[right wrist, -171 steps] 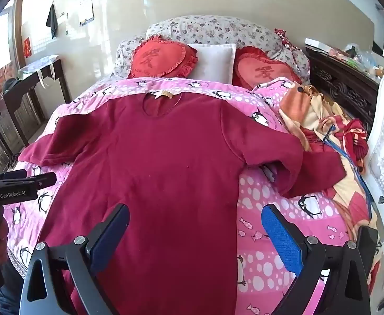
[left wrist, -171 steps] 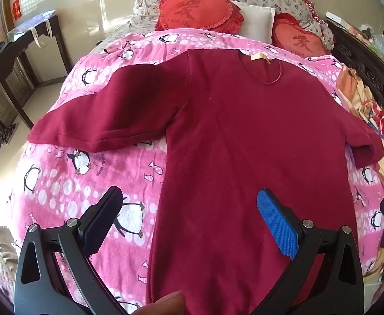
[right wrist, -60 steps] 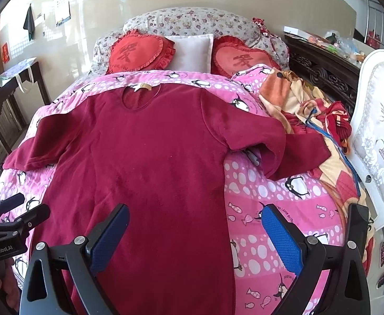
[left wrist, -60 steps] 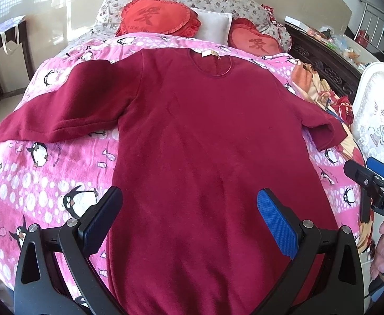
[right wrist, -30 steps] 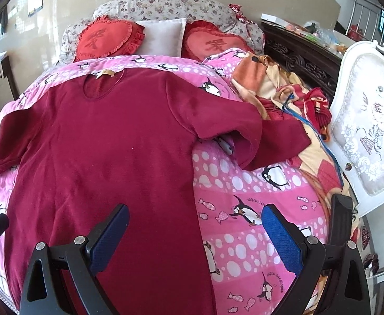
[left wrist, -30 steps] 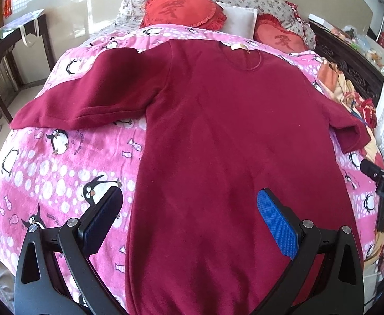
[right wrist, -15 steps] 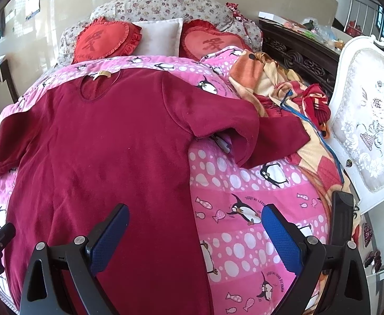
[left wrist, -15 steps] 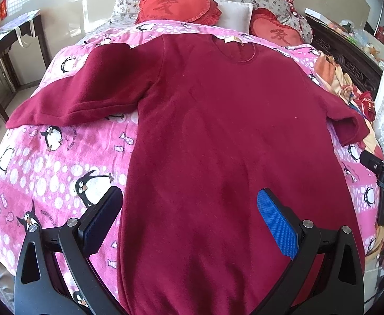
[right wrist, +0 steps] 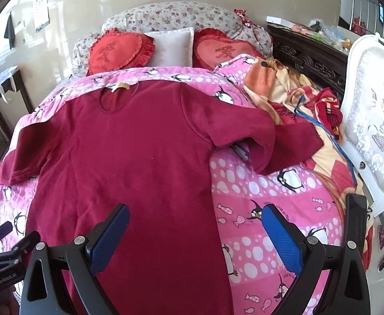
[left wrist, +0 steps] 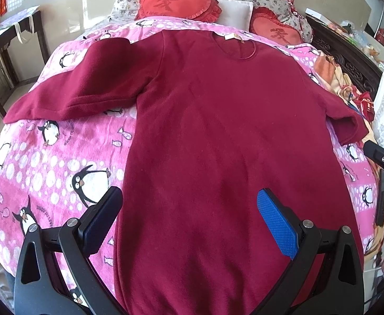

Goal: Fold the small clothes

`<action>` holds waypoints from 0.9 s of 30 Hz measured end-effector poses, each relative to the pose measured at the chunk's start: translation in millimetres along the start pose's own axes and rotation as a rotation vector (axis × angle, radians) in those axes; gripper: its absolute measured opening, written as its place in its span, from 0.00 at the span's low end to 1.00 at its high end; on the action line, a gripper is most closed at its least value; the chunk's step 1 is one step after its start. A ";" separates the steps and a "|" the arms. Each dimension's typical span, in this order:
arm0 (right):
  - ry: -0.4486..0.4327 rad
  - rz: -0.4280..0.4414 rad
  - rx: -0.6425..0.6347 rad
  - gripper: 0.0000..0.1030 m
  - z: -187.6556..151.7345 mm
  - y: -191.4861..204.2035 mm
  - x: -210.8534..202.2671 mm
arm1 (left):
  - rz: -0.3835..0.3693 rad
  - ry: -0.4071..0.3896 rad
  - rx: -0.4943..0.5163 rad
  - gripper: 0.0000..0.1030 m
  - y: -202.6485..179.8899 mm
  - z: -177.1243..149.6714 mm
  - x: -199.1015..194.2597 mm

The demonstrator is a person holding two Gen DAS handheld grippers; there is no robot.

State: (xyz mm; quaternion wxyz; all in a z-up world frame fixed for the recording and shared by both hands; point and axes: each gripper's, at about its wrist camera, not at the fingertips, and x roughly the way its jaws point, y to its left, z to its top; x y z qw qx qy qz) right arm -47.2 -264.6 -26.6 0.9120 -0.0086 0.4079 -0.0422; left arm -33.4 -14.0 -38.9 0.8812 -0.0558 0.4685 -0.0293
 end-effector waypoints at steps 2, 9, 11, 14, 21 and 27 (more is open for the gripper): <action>-0.006 0.000 -0.002 0.97 0.2 1.6 -1.1 | 0.001 0.003 0.003 1.00 0.1 0.3 1.1; 0.010 0.016 0.008 0.97 -0.2 4.8 2.1 | -0.004 0.002 -0.008 1.00 5.7 2.5 3.1; 0.020 0.022 0.016 0.97 -1.3 4.9 4.3 | -0.007 0.007 -0.017 1.00 8.1 2.2 4.2; 0.016 0.026 0.017 0.97 -2.1 7.1 4.6 | -0.011 0.010 -0.025 1.00 11.6 1.9 5.8; -0.023 0.038 0.029 0.97 1.6 12.6 -1.5 | -0.033 0.018 -0.048 1.00 17.1 2.6 8.6; -0.016 0.028 0.028 0.97 3.5 21.9 2.4 | -0.048 -0.048 0.041 1.00 4.2 -2.5 -4.2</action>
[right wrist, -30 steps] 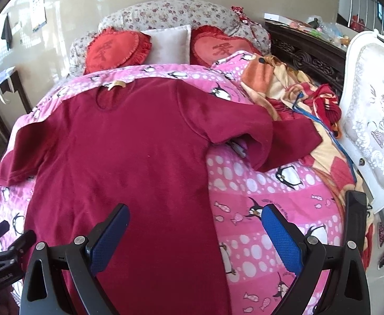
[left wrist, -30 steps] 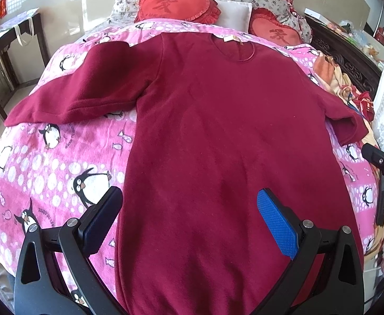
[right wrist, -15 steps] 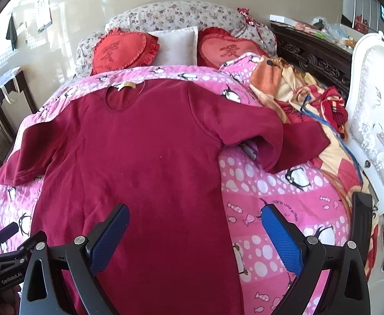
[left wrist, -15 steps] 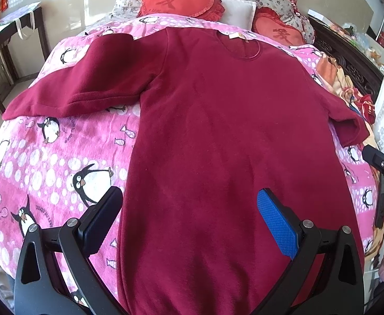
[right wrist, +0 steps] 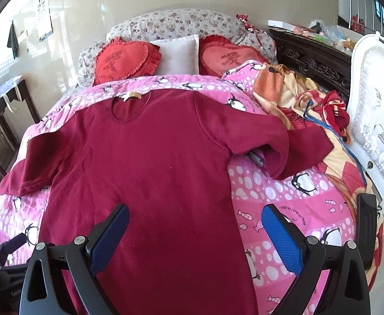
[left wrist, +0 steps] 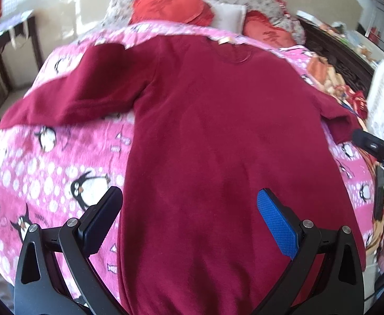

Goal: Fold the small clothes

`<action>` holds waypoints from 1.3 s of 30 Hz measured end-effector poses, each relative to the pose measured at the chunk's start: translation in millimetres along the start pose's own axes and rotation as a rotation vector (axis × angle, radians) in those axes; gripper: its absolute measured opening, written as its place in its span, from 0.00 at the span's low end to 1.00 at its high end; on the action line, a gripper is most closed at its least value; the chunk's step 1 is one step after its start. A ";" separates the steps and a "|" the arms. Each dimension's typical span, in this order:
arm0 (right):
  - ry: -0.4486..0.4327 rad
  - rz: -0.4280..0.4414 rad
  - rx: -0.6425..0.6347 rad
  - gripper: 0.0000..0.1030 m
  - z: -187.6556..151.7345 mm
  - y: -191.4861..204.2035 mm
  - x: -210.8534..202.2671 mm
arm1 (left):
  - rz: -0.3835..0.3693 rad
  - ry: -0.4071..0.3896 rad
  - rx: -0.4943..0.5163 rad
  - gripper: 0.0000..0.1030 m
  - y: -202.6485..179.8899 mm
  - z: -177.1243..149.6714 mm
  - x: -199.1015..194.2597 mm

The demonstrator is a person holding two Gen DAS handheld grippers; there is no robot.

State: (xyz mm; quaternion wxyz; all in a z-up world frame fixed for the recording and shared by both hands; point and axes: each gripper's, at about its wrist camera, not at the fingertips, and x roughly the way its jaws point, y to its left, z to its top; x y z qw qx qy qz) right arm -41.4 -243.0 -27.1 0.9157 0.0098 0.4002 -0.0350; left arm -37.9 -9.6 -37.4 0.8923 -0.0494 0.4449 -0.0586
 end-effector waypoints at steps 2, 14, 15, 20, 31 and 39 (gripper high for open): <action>0.009 0.003 -0.006 0.97 -0.1 6.1 0.5 | -0.019 -0.004 0.002 1.00 0.5 -0.2 -1.8; -0.018 0.000 -0.053 0.97 2.0 34.7 -7.1 | -0.020 -0.129 -0.055 1.00 32.5 0.1 -18.5; -0.015 0.004 -0.056 0.97 2.2 36.1 -6.2 | -0.028 -0.126 -0.058 1.00 33.2 0.0 -18.8; -0.019 0.019 -0.066 0.97 2.4 43.9 -6.7 | -0.050 -0.064 -0.033 1.00 29.2 -0.8 -13.0; -0.006 0.028 -0.057 0.97 -0.3 40.9 -3.1 | -0.024 -0.048 0.004 1.00 23.8 -3.2 -7.7; -0.001 0.035 -0.051 0.97 -0.8 38.4 -0.6 | -0.018 -0.080 -0.003 1.00 21.5 -4.1 -9.3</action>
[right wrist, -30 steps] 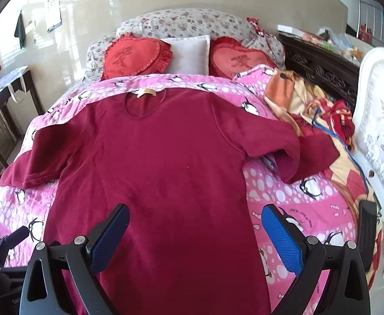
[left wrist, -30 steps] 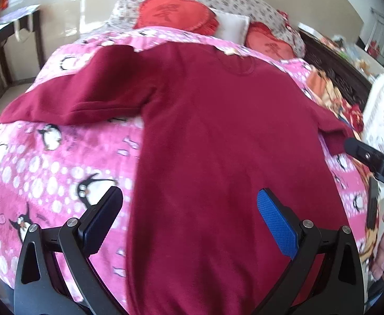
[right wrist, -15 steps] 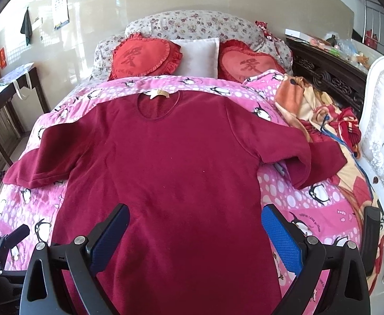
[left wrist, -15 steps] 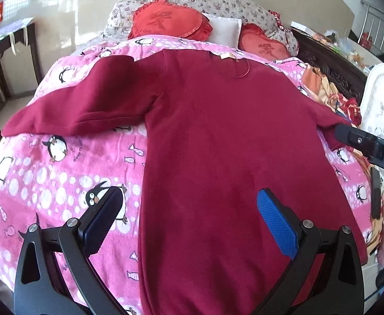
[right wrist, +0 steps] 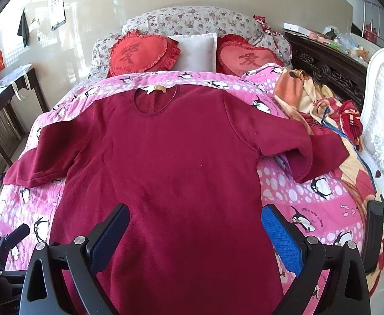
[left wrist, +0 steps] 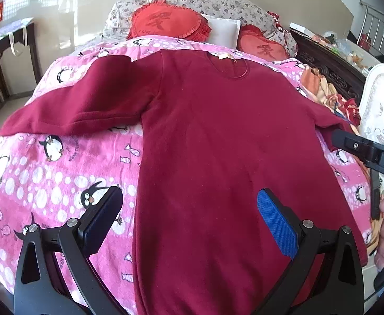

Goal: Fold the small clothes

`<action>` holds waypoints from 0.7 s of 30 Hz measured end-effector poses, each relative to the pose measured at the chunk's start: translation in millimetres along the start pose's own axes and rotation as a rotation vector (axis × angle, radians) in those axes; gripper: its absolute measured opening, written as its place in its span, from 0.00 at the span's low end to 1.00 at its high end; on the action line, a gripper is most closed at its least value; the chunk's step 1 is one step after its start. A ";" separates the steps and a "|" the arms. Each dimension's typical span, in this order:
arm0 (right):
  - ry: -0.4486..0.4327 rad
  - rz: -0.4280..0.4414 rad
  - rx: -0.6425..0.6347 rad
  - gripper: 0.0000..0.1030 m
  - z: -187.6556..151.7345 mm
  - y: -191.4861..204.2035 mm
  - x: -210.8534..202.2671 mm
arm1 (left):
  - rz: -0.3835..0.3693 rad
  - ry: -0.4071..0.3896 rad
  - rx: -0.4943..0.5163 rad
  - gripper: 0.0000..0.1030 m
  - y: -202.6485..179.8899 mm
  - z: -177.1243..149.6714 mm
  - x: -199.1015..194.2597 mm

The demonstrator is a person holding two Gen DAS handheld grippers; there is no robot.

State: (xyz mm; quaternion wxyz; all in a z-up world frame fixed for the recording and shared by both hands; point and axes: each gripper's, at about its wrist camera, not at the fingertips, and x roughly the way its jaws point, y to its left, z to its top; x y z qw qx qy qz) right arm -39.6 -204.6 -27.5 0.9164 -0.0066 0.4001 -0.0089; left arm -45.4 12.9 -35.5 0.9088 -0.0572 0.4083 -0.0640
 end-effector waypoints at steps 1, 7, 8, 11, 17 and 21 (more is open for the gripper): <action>0.001 0.000 0.000 0.97 -0.3 -0.5 0.4 | 0.010 -0.007 -0.002 1.00 0.2 -0.4 -0.3; 0.006 -0.006 0.013 0.97 -2.8 -5.6 2.9 | -0.002 0.000 0.006 1.00 1.8 -0.7 2.2; 0.008 -0.005 0.014 0.97 -3.2 -5.8 3.6 | -0.013 0.007 0.007 1.00 1.6 -0.7 2.6; 0.011 -0.004 0.012 0.97 -3.8 -4.8 4.5 | -0.048 0.036 0.000 1.00 0.7 -1.2 5.0; 0.007 0.000 0.014 0.97 -3.4 -3.8 3.7 | -0.026 0.046 0.012 1.00 -3.8 -2.3 7.2; 0.008 0.000 0.020 0.97 -4.5 -5.8 3.8 | -0.022 0.052 0.002 1.00 -2.3 -3.1 9.1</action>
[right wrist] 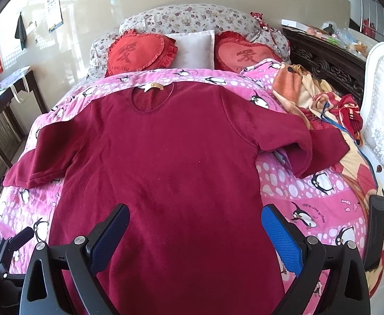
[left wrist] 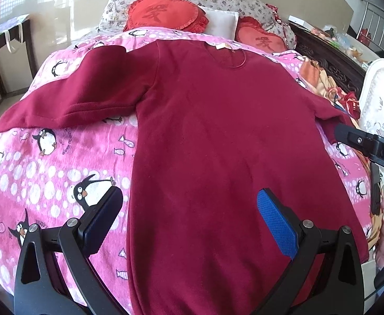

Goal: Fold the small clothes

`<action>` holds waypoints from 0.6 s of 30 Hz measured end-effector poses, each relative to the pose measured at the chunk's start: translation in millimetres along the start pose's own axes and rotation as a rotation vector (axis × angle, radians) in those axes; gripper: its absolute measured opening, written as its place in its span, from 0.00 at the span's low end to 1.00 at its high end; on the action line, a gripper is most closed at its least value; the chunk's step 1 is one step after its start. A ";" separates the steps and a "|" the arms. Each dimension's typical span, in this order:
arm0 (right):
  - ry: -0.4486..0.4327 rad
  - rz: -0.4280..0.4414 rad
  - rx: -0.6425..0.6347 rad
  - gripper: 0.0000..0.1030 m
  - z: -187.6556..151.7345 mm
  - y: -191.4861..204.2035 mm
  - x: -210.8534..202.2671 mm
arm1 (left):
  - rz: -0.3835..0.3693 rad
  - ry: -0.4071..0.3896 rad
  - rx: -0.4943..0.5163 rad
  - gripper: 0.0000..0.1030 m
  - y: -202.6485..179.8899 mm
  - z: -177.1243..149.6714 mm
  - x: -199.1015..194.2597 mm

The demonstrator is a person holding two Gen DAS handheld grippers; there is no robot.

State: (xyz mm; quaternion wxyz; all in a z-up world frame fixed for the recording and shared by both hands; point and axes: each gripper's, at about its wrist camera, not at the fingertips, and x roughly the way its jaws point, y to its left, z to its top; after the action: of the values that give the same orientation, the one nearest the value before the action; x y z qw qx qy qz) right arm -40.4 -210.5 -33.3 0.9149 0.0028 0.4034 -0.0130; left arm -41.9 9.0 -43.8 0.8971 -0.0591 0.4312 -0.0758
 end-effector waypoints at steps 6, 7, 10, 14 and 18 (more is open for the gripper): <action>0.008 0.001 0.012 0.97 -2.3 -4.7 0.4 | -0.005 0.005 -0.003 1.00 -1.0 -1.3 1.3; 0.007 0.001 0.011 0.97 -2.3 -5.0 0.3 | -0.005 0.006 -0.001 1.00 -1.5 -1.2 1.4; 0.005 0.001 0.017 0.97 -2.6 -5.9 0.3 | -0.007 0.002 0.004 1.00 -2.6 -1.3 0.7; 0.004 0.001 0.016 0.97 -2.3 -6.8 0.1 | -0.007 0.000 -0.009 1.00 -0.4 -1.2 0.3; 0.002 0.005 0.008 0.97 -0.2 -5.2 -0.4 | -0.002 -0.001 -0.012 1.00 1.6 -0.1 -0.4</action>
State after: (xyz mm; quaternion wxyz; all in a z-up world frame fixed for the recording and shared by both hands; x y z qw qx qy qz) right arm -40.9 -215.6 -33.1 0.9145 0.0074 0.4043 -0.0123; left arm -42.1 10.6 -43.8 0.8969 -0.0650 0.4312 -0.0740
